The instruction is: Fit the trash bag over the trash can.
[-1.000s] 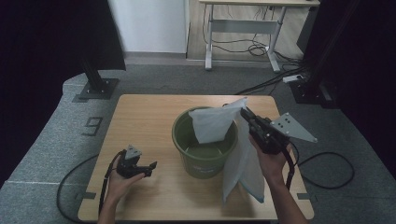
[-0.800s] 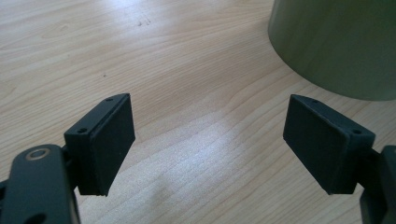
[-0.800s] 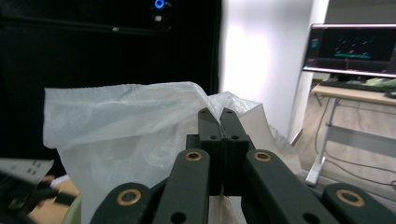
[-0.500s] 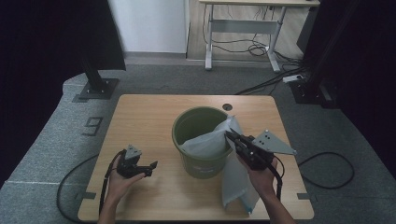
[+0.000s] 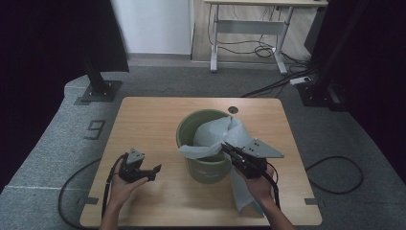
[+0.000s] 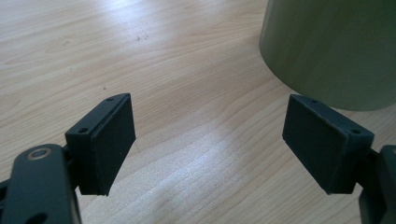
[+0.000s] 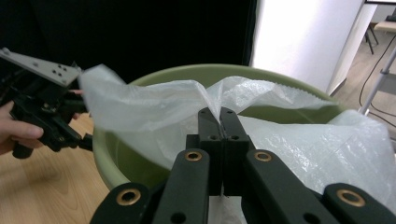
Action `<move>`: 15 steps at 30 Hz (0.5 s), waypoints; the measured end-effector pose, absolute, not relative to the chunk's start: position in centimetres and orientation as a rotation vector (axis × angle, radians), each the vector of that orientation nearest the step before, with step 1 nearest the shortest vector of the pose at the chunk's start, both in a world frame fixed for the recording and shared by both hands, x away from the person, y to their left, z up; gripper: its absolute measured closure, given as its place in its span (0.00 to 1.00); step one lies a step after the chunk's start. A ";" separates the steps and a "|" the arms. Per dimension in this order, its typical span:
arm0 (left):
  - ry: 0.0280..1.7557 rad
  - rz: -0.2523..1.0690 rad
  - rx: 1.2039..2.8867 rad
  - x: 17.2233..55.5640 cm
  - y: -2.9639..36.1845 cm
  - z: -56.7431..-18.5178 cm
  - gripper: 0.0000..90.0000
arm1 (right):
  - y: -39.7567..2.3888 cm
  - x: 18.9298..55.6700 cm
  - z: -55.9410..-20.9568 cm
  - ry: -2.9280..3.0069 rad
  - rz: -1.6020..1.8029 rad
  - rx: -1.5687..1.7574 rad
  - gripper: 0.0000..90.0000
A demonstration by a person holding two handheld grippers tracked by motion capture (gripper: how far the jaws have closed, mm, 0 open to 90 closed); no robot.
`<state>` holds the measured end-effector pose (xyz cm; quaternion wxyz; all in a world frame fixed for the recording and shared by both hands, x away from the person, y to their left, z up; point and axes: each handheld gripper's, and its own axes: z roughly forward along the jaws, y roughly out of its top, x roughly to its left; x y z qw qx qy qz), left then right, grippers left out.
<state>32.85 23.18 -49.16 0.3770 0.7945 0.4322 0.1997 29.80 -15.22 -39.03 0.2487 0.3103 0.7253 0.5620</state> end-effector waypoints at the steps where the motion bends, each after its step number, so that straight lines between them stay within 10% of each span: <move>1: 1.103 0.511 2.033 32.8 23.2 -49.1 0.19 | -15.1 29.9 -39.1 1.979 1.519 0.846 0.98; 15: 1.000 0.485 1.958 31.6 22.4 -46.4 0.21 | -15.2 31.0 -39.6 2.003 1.497 0.909 0.98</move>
